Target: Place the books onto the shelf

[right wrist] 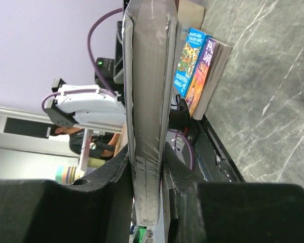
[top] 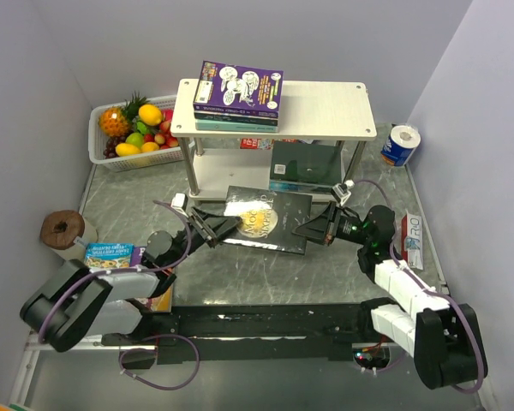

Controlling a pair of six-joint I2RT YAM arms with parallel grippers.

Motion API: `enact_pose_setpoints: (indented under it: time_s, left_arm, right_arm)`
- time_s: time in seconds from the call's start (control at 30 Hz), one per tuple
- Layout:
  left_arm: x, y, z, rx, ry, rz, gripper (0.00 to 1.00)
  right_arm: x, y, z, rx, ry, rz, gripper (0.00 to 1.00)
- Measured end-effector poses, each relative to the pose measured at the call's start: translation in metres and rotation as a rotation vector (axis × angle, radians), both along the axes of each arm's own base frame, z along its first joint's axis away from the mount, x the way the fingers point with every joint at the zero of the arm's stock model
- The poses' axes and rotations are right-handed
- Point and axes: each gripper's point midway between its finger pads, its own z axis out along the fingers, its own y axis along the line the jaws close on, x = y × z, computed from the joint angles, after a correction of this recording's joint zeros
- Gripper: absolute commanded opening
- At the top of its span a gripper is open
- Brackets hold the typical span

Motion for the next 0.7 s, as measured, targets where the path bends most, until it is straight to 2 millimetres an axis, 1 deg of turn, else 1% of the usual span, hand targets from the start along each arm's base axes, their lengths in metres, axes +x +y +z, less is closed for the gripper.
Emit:
enact_pose_setpoints:
  time_s: [0.17, 0.27, 0.43, 0.57, 0.63, 0.7]
  left_arm:
    - [-0.006, -0.01, -0.025, 0.031, 0.082, -0.092, 0.49]
    - [-0.009, -0.012, -0.029, 0.027, 0.103, -0.118, 0.5]
    - [-0.017, -0.009, -0.033, 0.019, 0.111, -0.132, 0.52]
    - [-0.022, -0.006, -0.027, 0.017, 0.084, -0.131, 0.56]
    - [-0.025, -0.003, -0.017, 0.006, 0.051, -0.13, 0.57]
    - [-0.031, 0.0, 0.0, -0.009, -0.013, -0.126, 0.56]
  right_arm:
    - [0.003, -0.005, 0.0, 0.02, 0.027, 0.012, 0.0]
    - [0.003, -0.008, -0.001, 0.027, 0.042, 0.007, 0.0]
    - [0.001, -0.01, -0.001, 0.033, 0.037, 0.016, 0.0]
    - [0.002, -0.012, 0.0, 0.034, 0.032, 0.011, 0.0]
    - [0.004, -0.013, 0.0, 0.035, 0.024, 0.0, 0.0]
    - [0.005, -0.014, 0.001, 0.037, 0.029, -0.01, 0.0]
